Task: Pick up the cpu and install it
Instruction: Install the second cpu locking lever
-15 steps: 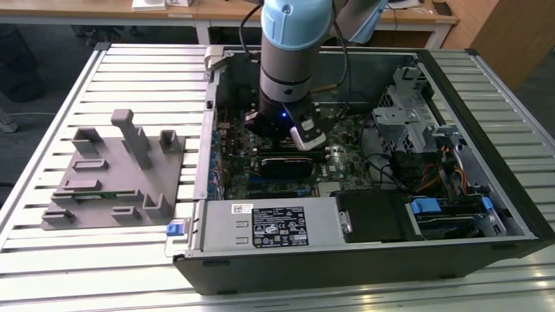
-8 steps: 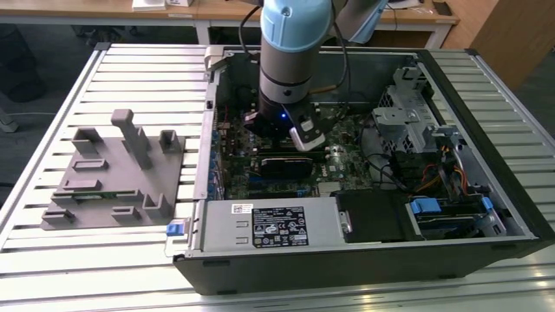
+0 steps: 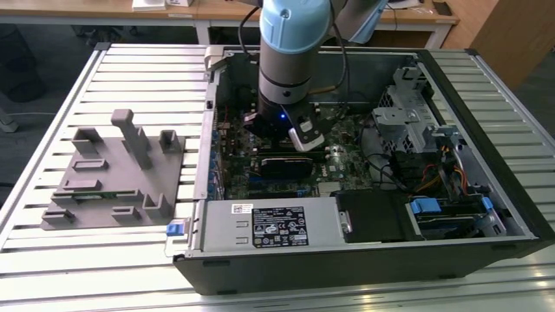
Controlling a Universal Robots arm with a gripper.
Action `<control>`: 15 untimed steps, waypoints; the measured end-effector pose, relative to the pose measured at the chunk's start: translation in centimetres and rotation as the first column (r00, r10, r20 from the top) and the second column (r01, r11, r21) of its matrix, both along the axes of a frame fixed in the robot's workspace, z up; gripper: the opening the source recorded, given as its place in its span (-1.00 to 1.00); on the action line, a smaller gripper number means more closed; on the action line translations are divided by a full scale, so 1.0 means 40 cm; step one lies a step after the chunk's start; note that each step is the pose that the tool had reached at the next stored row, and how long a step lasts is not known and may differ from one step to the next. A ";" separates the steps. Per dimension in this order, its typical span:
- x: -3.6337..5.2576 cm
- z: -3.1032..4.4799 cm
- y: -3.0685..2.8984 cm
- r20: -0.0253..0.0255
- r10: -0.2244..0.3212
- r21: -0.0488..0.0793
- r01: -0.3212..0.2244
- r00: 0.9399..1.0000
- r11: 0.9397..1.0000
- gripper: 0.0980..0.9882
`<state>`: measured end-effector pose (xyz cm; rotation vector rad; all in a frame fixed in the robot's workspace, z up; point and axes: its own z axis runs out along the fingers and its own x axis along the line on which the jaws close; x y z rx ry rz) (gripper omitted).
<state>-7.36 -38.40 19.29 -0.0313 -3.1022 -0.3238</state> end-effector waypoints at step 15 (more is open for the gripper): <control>-0.001 0.001 0.003 0.000 0.000 -0.008 0.000 1.000 1.000 -0.98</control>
